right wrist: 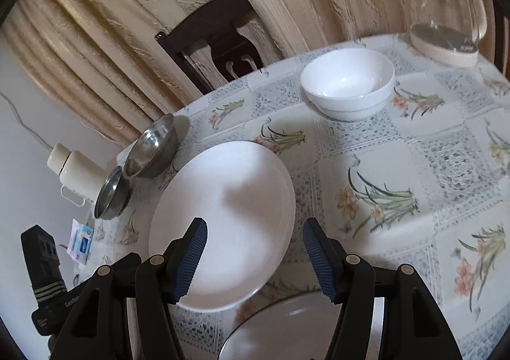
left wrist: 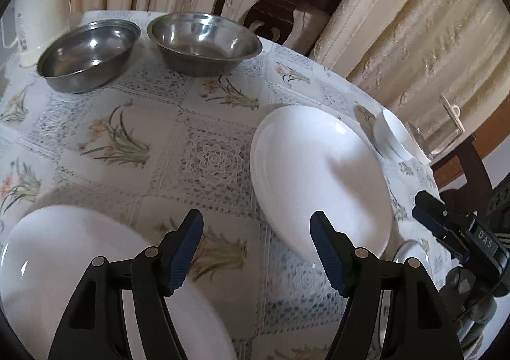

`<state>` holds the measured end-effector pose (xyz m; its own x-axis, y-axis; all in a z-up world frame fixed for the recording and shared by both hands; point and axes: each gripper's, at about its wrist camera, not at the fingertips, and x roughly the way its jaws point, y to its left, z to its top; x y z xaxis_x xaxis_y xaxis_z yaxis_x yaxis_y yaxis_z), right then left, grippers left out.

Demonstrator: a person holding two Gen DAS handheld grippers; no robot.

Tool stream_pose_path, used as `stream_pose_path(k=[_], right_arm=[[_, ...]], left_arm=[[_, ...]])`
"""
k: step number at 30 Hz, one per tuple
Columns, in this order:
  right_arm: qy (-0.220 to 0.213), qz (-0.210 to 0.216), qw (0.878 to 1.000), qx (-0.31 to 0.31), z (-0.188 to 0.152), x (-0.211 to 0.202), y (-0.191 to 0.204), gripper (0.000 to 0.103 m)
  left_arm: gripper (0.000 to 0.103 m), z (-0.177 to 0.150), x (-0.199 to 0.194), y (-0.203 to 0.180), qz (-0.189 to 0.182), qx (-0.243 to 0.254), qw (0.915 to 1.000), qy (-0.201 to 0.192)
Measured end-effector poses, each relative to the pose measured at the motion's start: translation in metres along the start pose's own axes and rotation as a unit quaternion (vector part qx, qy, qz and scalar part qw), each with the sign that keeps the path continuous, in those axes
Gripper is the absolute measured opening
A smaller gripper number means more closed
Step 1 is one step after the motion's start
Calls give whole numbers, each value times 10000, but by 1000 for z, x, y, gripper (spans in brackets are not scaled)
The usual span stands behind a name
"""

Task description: Organize plates and bowls

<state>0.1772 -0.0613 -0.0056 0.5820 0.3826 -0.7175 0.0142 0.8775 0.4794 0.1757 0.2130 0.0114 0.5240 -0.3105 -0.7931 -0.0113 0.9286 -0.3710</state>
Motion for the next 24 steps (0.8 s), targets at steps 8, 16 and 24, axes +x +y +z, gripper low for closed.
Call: stream_pose_path(k=[8, 16, 24], right_arm=[[444, 230, 9981, 371, 21, 25, -15, 65], [703, 189, 9964, 443, 31, 43, -21, 60], [995, 280, 9930, 564, 32, 57, -25, 53]], left_arm=[[70, 24, 27, -7, -249, -104, 9994, 216], [70, 33, 50, -3, -273, -224, 9985, 415], [67, 41, 61, -2, -462, -324, 9971, 507]])
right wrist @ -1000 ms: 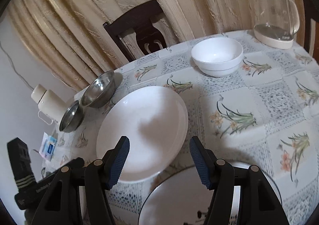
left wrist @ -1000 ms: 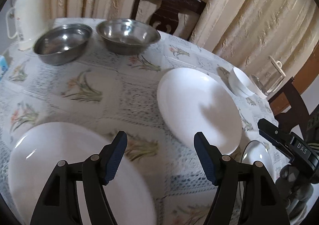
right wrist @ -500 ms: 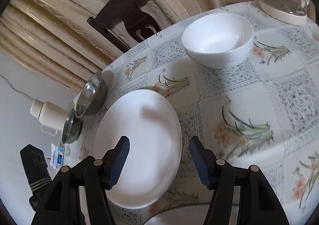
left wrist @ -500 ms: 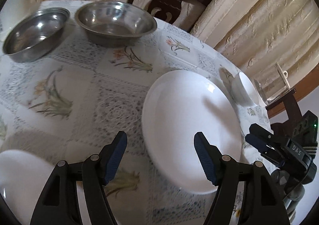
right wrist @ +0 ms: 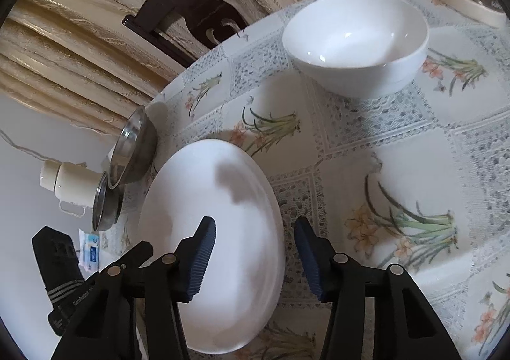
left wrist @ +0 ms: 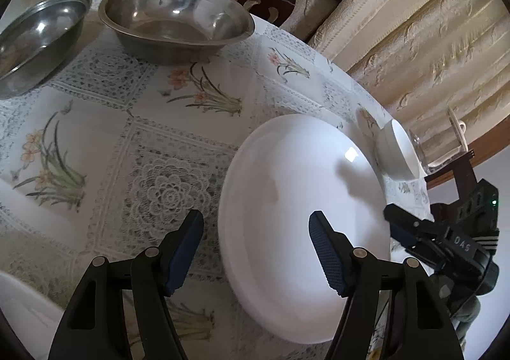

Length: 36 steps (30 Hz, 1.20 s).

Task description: Organize plates and bowls

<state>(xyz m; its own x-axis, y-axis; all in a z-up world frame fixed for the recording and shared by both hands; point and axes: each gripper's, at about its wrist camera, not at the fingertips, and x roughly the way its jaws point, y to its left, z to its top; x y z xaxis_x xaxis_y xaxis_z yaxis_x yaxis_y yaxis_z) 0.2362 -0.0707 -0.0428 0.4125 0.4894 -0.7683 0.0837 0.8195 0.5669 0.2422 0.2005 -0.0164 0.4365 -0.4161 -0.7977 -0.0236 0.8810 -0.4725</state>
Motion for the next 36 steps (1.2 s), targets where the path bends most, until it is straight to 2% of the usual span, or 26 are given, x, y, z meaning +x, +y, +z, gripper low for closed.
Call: stream_pose_path(k=[4, 11, 19, 25, 36], right_arm=[[214, 115, 9997, 41, 2, 10, -3, 49], [216, -87, 9992, -320, 2, 13, 7, 45], [27, -290, 9983, -499, -3, 8, 11, 41], [-147, -214, 9976, -649, -11, 0, 22, 40], [-435, -111, 9926, -1132, -31, -16, 50, 40]], left_arm=[[58, 2, 7, -4, -124, 40, 9999, 79], [55, 2, 7, -5, -79, 84, 9999, 33], [55, -7, -4, -14, 70, 361, 9992, -150], [55, -10, -16, -14, 170, 455, 9983, -336], [55, -15, -44, -8, 135, 415, 9973, -586]])
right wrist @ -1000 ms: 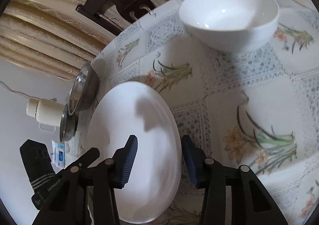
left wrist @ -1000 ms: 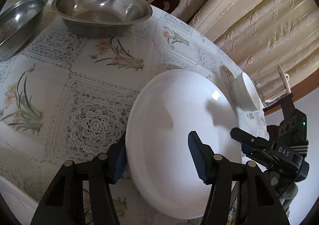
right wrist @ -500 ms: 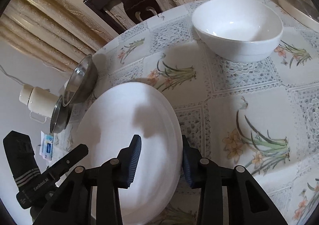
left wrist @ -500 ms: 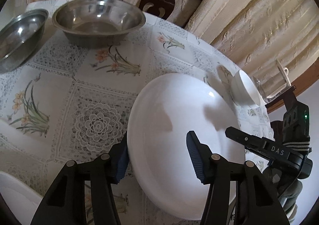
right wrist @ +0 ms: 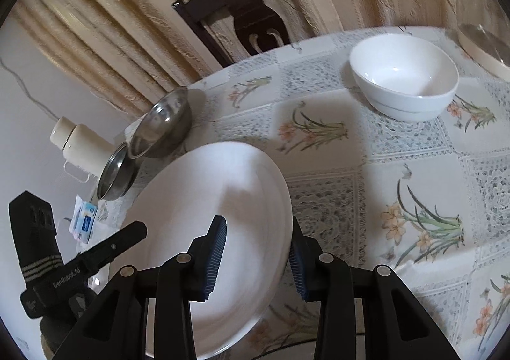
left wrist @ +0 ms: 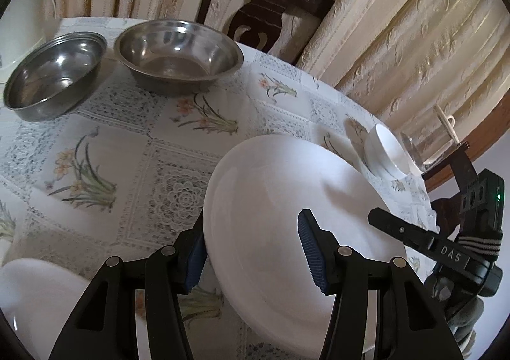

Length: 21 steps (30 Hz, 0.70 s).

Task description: Organize plates and bowls

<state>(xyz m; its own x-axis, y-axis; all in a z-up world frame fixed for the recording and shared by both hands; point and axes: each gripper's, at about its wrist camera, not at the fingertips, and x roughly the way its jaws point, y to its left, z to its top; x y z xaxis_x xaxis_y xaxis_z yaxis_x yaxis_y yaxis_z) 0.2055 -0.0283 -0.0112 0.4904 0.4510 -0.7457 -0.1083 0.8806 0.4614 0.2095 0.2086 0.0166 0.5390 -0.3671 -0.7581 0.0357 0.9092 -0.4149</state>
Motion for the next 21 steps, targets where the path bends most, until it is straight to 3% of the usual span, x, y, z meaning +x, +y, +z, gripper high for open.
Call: stream_pose_path(k=[9, 21], right_arm=[[-79, 171, 9993, -309, -15, -11, 32, 40], [271, 697, 9947, -708, -47, 4, 90, 40]], left_arm=[[55, -11, -37, 15, 62, -85, 9997, -239], [55, -40, -98, 64, 483, -401, 9962, -601]])
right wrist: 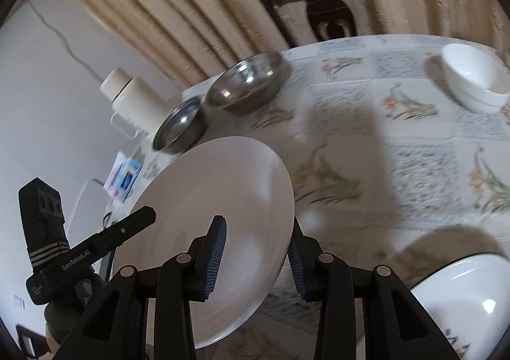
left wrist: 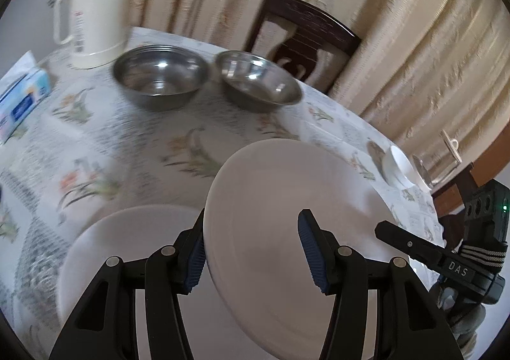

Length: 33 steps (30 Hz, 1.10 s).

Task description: Organize plates and bowls

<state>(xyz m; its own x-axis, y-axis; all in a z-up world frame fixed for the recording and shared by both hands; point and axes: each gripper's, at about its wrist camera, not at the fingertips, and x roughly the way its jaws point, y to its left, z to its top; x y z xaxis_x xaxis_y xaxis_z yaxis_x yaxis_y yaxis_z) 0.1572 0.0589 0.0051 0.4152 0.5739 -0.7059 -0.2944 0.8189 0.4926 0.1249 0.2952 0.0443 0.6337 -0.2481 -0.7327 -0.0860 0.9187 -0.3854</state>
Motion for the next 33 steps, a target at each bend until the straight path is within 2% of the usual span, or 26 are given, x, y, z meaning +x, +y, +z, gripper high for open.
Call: stream_pose_path(k=[14, 33], right_arm=[[365, 193, 9987, -285, -31, 26, 44, 40], [642, 237, 9970, -371, -50, 43, 56, 40]], left_arm=[[55, -40, -36, 64, 266, -426, 9987, -6], [55, -60, -35, 97, 410, -796, 9959, 117]])
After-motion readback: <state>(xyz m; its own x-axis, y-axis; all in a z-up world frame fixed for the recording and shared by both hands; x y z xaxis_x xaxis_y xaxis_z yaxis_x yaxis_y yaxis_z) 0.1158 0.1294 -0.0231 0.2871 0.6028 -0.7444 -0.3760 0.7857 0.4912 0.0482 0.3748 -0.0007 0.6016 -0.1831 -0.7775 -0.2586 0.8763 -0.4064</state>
